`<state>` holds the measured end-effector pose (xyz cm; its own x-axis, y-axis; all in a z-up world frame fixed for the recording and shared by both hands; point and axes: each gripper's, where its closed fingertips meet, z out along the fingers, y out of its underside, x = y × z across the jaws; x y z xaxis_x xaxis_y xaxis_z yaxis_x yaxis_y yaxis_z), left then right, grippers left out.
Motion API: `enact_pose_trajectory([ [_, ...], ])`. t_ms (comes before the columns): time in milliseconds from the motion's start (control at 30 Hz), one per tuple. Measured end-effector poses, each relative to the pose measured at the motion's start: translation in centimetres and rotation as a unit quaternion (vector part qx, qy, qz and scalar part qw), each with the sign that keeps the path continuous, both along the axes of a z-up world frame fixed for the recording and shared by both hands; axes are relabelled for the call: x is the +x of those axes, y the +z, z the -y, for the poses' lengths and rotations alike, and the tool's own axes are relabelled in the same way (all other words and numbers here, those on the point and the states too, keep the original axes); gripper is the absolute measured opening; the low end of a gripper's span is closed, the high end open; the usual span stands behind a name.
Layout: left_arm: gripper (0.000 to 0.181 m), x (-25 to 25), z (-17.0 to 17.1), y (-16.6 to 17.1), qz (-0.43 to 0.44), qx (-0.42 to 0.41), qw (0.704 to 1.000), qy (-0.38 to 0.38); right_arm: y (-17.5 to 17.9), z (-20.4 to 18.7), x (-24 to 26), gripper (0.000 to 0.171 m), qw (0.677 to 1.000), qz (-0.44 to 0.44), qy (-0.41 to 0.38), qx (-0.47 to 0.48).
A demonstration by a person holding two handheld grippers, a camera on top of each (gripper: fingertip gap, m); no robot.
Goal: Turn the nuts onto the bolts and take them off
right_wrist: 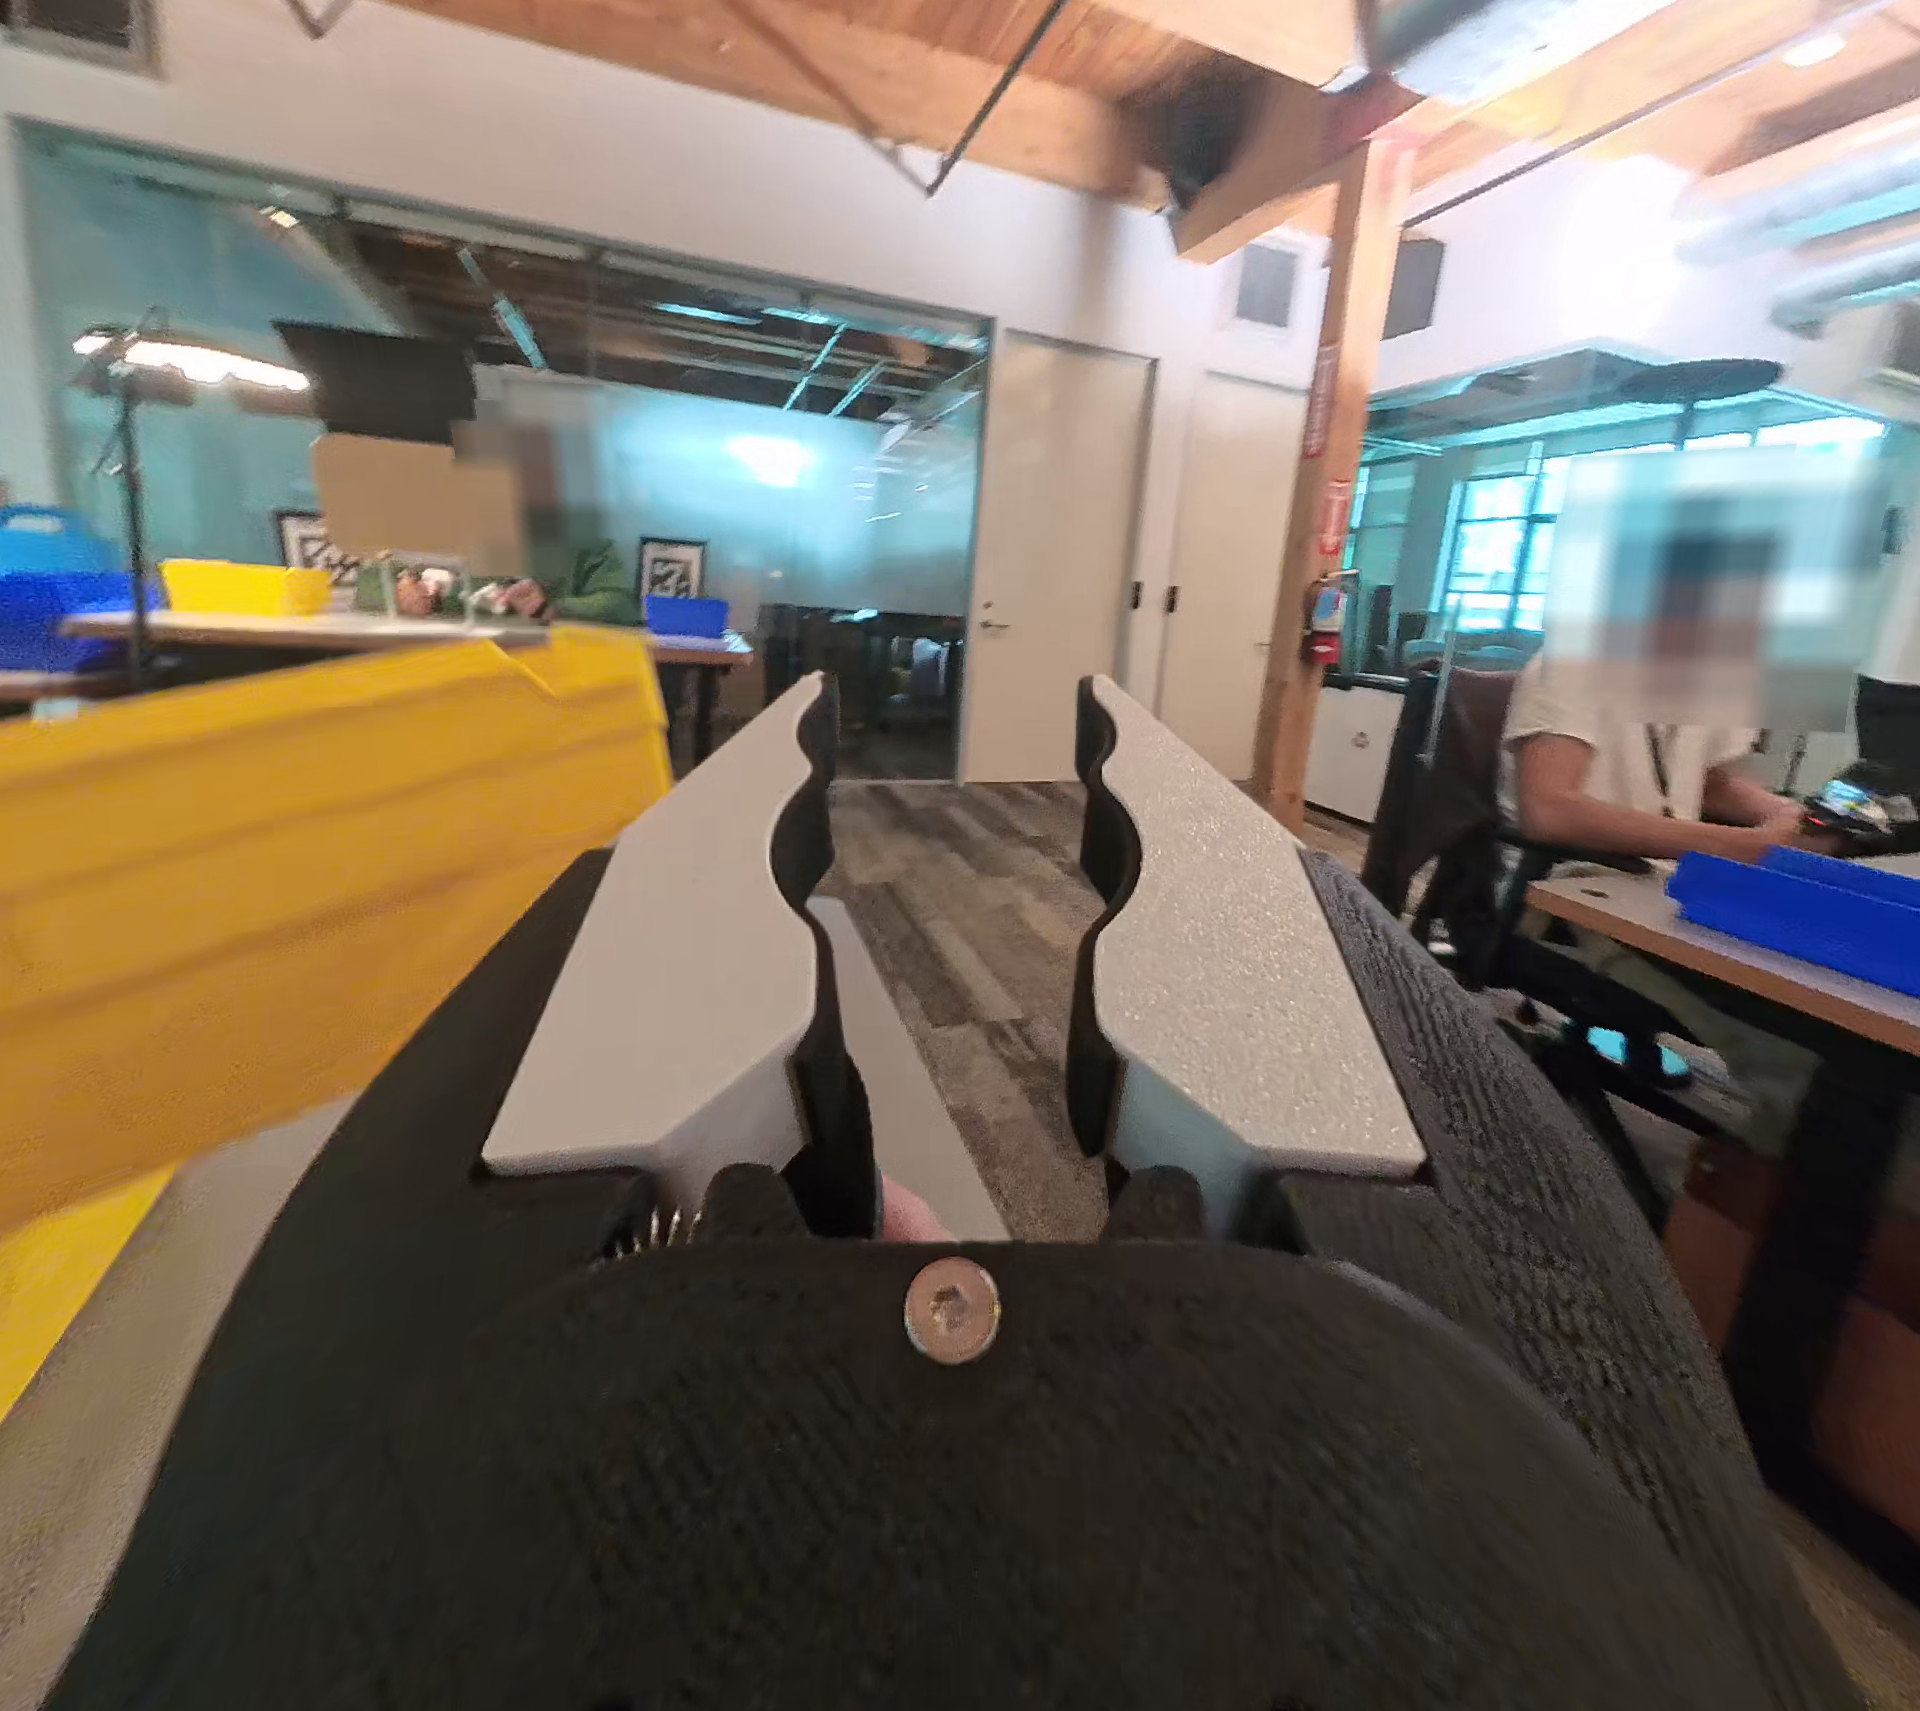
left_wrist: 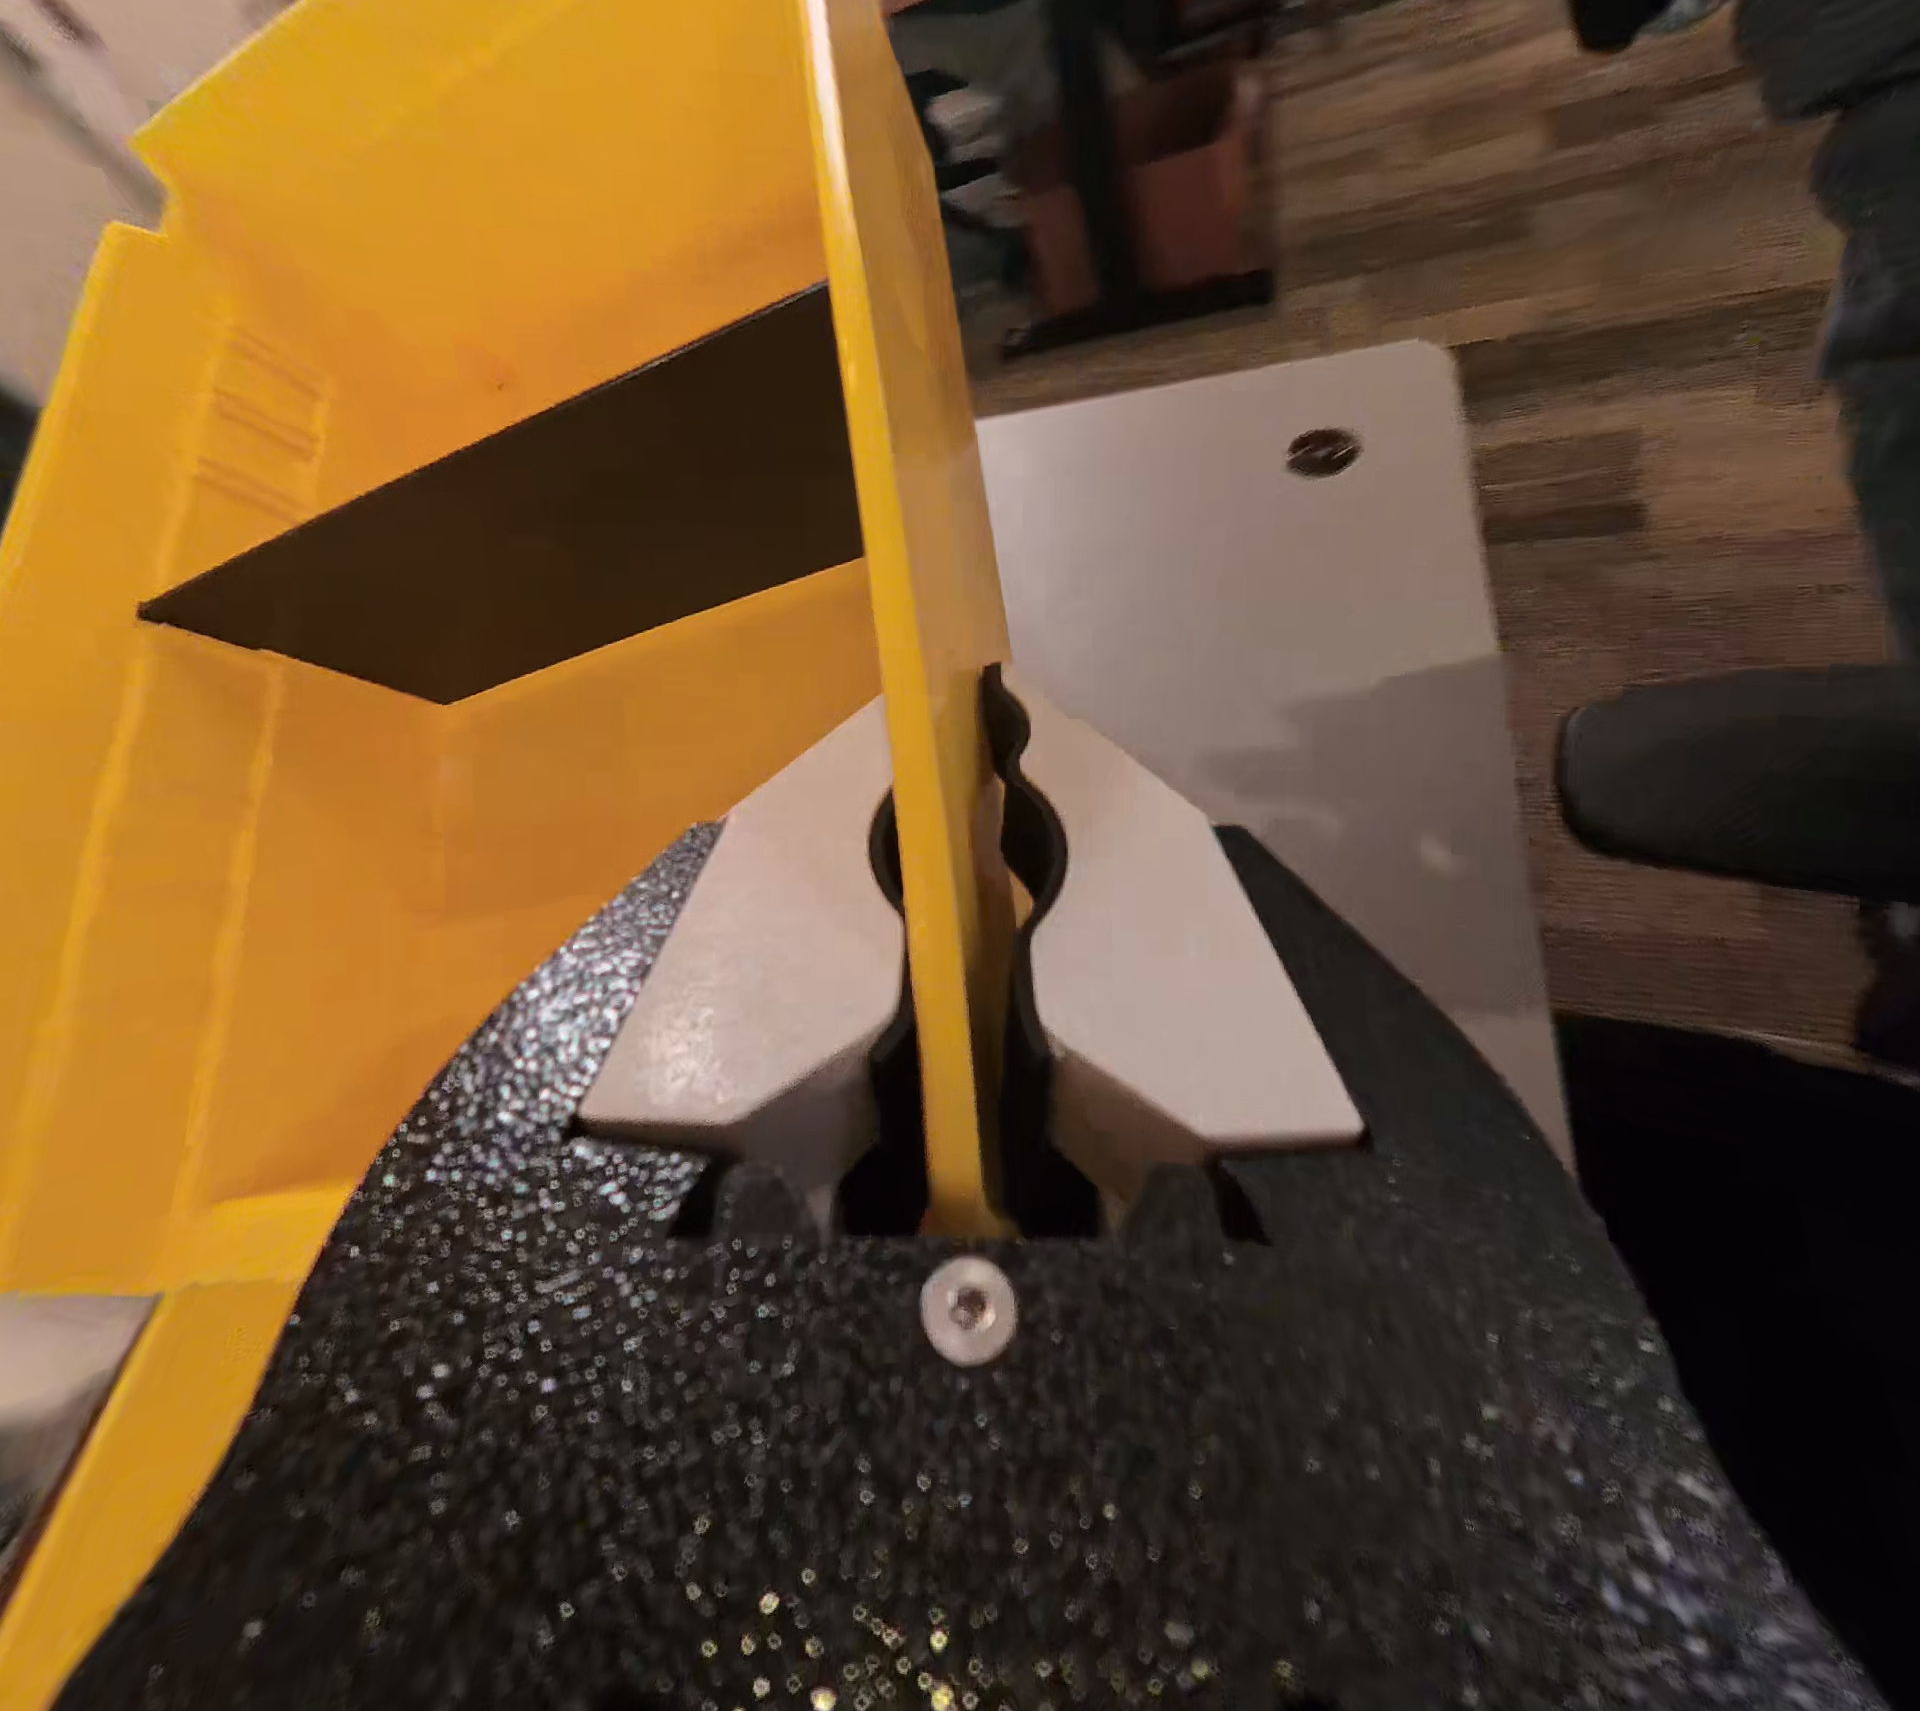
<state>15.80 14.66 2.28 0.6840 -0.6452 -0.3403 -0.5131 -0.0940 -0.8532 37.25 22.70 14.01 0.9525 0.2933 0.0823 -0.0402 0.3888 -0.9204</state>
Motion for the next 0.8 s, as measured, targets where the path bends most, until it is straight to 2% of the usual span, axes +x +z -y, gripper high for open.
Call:
enact_pose_trajectory([
  [133,0.004,6.3,-3.4,-2.1,-0.017,-0.043,0.998,-0.052,0.5,0.5,3.1,0.043,0.999,-0.046,-0.015,0.004],
  [300,0.003,10.8,-5.9,-6.5,-0.065,-0.094,0.991,-0.068,-0.8,-0.8,3.4,0.043,0.999,-0.045,-0.009,-0.022],
  [567,0.003,12.8,-6.4,-12.5,-0.065,-0.157,0.983,-0.065,-3.8,-3.3,0.9,0.043,0.996,0.020,0.007,-0.083],
  [800,0.004,12.8,-6.7,-14.6,-0.056,-0.132,0.988,-0.057,-3.6,-3.5,0.5,0.039,0.997,-0.002,0.024,-0.074],
])
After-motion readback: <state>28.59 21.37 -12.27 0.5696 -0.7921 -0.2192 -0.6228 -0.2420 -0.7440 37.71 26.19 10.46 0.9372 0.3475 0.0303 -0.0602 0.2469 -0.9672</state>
